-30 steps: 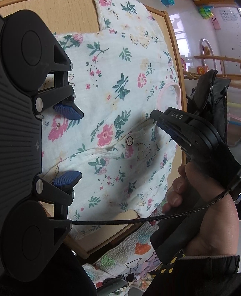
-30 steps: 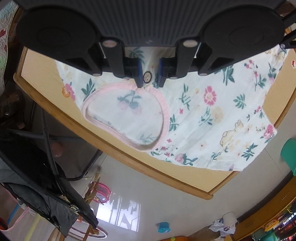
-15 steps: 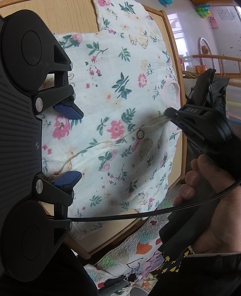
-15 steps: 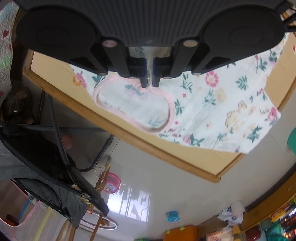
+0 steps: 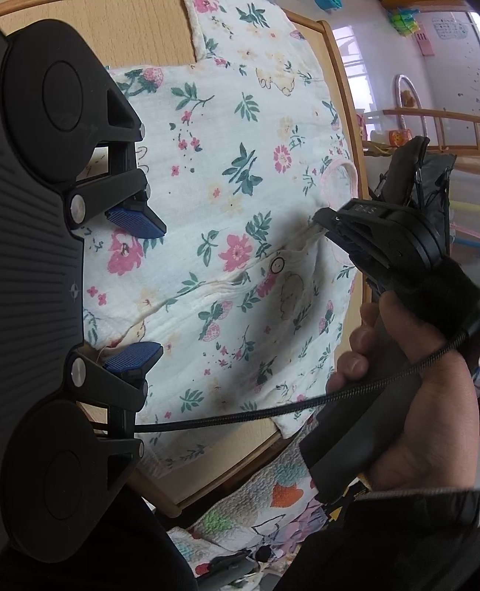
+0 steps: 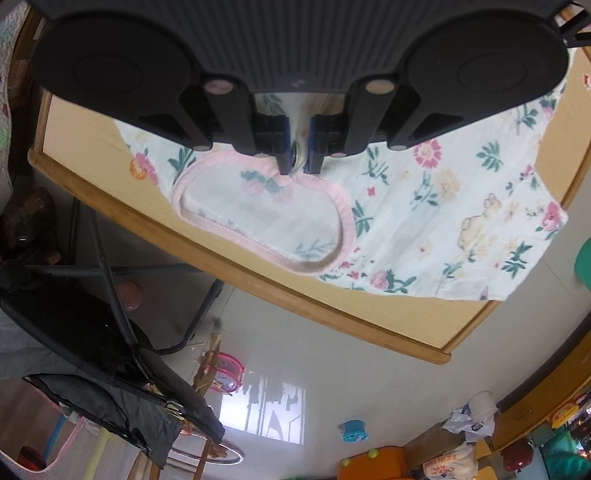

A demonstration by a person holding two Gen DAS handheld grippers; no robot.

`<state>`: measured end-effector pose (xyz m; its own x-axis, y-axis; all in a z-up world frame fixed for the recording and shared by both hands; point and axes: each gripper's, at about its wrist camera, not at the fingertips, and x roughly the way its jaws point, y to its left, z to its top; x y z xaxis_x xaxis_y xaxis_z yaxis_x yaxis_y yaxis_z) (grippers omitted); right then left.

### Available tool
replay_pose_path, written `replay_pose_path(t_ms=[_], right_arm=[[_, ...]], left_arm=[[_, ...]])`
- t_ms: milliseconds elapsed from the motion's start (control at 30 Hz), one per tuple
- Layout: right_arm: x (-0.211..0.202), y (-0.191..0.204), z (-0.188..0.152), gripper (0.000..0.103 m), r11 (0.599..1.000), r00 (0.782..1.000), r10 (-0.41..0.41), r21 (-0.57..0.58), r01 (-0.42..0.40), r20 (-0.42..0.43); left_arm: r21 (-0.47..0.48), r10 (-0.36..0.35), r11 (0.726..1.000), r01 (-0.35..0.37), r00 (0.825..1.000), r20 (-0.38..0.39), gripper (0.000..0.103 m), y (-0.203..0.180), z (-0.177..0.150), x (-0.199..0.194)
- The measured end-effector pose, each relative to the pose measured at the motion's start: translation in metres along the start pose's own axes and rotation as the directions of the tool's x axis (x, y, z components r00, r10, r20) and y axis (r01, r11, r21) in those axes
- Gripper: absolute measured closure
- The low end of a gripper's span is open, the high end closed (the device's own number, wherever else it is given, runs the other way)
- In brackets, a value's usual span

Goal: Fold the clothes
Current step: 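Open the right gripper to release the placket and withdraw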

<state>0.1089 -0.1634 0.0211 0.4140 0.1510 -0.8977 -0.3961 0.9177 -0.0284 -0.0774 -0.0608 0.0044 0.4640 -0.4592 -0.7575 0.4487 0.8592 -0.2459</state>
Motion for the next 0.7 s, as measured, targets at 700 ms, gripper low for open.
replay_pose_path(t_ms=[700], right_arm=[[-0.029, 0.014, -0.077, 0.077, 0.997, 0.997, -0.058, 0.051, 0.056, 0.043]], left_arm=[[-0.186, 0.031, 0.982, -0.029, 1.0, 0.007, 0.039, 0.035, 0.005, -0.03]])
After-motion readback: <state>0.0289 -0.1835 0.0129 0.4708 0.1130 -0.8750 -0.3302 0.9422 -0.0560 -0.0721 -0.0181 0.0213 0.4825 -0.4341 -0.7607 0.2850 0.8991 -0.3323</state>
